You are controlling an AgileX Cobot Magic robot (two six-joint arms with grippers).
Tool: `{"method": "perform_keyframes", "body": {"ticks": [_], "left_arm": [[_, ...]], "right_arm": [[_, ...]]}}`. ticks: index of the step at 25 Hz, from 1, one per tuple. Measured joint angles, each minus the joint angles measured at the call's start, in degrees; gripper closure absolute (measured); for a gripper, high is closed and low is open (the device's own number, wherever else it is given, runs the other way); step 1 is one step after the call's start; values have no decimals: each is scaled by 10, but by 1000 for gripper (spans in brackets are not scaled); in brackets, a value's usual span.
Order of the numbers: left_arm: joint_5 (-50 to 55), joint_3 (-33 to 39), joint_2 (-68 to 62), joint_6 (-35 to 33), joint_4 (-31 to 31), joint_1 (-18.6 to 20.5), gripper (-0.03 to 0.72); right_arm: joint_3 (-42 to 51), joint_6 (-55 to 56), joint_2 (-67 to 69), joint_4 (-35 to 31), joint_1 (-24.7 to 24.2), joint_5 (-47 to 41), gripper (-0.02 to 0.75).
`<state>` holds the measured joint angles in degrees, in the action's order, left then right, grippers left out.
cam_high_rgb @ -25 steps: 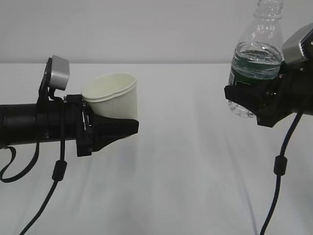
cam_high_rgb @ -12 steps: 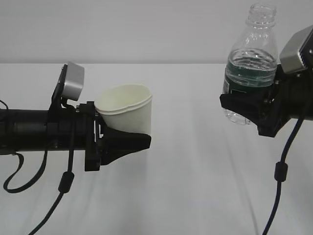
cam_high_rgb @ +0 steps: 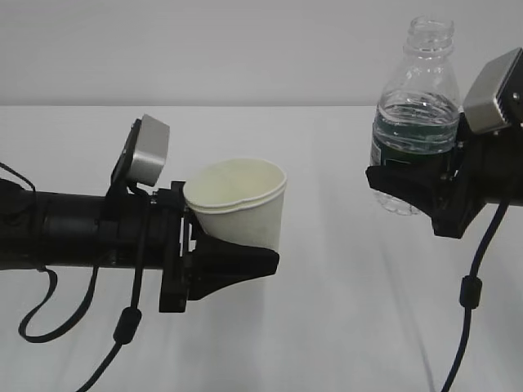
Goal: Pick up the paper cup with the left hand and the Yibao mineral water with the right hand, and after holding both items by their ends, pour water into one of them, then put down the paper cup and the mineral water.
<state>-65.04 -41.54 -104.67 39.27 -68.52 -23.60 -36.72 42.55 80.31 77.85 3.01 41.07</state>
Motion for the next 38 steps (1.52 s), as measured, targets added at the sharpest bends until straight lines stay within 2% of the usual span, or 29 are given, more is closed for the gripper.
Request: {"method": "perform_keyframes", "body": {"ticks": [10,30,38], "left_arm": [[13,-20,0,2,-2,-39,232],[31,-25,0,6,-2,-64,232],[32,-25,0,6,-2,-76,232]], "right_arm": [[0,0,0,32,0,2,321],[-43,12,0,116,2,13,321],[-64,12,0,152,52,-23,321]]}}
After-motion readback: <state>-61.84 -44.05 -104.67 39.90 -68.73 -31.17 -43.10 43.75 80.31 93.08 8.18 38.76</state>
